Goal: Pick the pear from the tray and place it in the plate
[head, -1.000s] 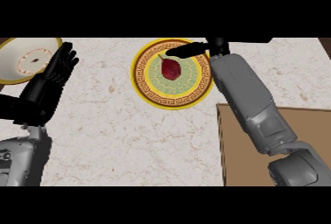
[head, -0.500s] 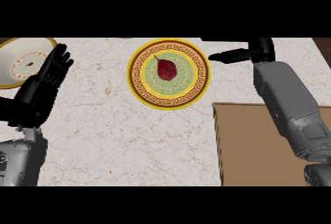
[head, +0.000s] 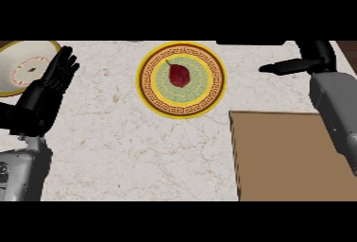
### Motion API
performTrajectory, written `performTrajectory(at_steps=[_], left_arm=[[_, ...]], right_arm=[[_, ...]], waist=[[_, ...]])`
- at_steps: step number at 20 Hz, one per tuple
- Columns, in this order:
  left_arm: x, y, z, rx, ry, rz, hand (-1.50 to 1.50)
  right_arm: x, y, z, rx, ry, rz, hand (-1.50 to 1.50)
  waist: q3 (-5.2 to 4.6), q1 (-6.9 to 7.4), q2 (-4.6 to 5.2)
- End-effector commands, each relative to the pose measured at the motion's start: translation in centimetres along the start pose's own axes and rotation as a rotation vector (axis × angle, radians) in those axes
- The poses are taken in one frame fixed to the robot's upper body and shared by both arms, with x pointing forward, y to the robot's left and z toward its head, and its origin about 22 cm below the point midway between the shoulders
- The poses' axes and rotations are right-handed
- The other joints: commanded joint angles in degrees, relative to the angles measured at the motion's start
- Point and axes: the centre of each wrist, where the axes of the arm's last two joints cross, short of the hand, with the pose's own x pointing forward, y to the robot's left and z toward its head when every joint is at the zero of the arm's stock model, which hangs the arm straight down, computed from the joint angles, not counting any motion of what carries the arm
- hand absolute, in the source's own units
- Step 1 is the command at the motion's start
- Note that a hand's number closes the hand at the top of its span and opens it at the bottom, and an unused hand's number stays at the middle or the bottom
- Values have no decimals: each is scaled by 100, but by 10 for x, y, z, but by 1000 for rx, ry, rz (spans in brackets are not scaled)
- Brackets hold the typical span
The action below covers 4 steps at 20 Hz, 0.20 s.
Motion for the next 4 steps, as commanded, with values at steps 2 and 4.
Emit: performTrajectory(at_steps=[2, 4], left_arm=[[-9, 0, 7, -15, 5, 1, 0], [-9, 2, 14, 1, -6, -7, 0]], right_arm=[[-18, -27, 19, -11, -32, 47, -150], [-9, -43, 16, -38, -30, 99, -150]], waist=[[1, 29, 9], [1, 53, 10]])
